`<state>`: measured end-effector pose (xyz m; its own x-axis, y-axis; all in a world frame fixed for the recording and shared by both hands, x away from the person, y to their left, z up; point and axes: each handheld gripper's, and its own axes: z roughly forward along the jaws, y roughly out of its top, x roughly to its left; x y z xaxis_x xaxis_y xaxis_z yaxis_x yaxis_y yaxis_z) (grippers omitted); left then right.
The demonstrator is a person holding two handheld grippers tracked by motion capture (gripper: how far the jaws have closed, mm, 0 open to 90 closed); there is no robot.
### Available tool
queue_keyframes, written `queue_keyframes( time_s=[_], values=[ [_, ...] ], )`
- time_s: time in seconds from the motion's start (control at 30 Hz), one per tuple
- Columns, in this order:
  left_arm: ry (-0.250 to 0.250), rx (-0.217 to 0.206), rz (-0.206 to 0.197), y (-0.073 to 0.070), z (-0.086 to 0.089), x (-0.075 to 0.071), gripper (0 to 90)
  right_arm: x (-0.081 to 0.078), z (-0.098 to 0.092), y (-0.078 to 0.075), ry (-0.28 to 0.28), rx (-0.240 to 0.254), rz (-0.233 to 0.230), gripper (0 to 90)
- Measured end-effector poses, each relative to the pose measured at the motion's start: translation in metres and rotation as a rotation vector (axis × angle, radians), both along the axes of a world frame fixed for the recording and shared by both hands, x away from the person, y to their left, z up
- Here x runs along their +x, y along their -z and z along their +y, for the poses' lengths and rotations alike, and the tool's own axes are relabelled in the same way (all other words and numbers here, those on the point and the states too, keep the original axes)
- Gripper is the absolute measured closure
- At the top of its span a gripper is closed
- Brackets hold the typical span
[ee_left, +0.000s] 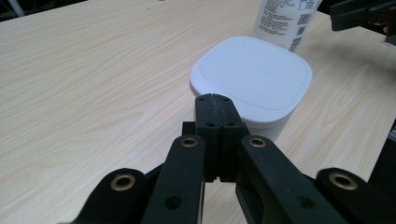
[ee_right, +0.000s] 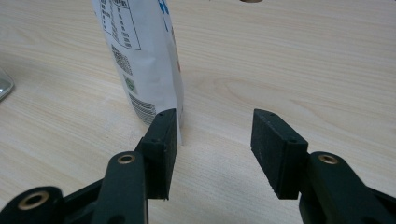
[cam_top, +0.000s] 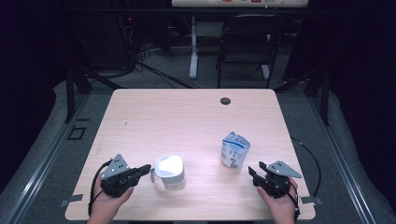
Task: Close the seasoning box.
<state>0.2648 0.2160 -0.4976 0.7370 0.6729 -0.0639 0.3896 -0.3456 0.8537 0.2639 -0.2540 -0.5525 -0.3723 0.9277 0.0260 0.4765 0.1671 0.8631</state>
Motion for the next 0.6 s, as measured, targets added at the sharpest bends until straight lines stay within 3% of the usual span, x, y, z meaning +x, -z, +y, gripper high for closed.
queue_keyframes(
  time_s=[0.17,0.4,0.6],
  values=[
    [0.009,0.011,0.007,-0.003,-0.007,0.002,90.0,0.000,0.001,0.000,0.001,-0.012,0.005,52.3],
    [0.021,0.023,0.006,-0.007,-0.017,0.007,90.0,-0.004,-0.003,-0.002,0.011,0.008,0.007,53.3],
    [0.021,0.040,0.033,-0.010,-0.019,0.018,90.0,-0.008,-0.003,-0.004,0.014,0.009,0.000,53.3]
  ],
)
